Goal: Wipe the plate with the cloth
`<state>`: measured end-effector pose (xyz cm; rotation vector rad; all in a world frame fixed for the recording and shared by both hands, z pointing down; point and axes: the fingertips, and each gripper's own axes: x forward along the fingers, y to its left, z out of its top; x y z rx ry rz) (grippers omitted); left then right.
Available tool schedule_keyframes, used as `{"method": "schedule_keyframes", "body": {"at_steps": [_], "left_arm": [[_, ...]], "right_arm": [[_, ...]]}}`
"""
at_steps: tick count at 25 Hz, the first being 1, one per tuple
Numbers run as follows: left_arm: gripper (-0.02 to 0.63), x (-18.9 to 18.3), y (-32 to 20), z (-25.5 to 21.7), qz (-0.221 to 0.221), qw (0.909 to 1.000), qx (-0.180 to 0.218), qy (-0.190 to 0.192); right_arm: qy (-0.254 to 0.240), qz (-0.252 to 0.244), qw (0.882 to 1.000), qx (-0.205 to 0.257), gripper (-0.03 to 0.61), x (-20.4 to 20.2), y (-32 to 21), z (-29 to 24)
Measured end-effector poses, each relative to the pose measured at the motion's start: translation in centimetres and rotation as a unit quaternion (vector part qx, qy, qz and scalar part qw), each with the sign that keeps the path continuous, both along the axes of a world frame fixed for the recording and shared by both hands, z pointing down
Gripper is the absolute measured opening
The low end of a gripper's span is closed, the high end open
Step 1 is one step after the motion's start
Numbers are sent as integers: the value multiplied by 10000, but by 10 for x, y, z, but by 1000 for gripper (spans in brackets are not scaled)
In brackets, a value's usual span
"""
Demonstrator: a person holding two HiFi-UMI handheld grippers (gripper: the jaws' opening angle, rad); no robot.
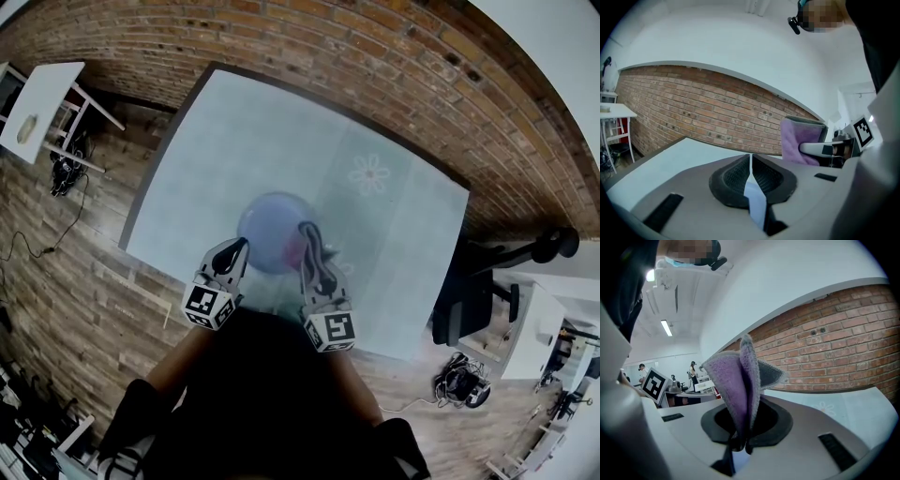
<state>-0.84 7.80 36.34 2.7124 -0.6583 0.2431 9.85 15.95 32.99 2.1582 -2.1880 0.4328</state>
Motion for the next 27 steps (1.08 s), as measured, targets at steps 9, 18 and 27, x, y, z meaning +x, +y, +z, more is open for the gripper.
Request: {"method": "schedule_keyframes", "body": {"at_steps": [9, 18, 27], "left_arm": [[44, 15, 8, -2, 322, 9995, -24, -44], [44, 19, 7, 1, 259, 9996, 9, -56], [44, 20, 11, -5, 247, 9997, 66, -48]], "right_arm": [[-113, -257, 9996, -28, 55, -4, -2, 0], [-20, -224, 9997, -69, 55, -2, 0, 3], [29, -204, 9998, -57, 55, -2, 3, 0]]}}
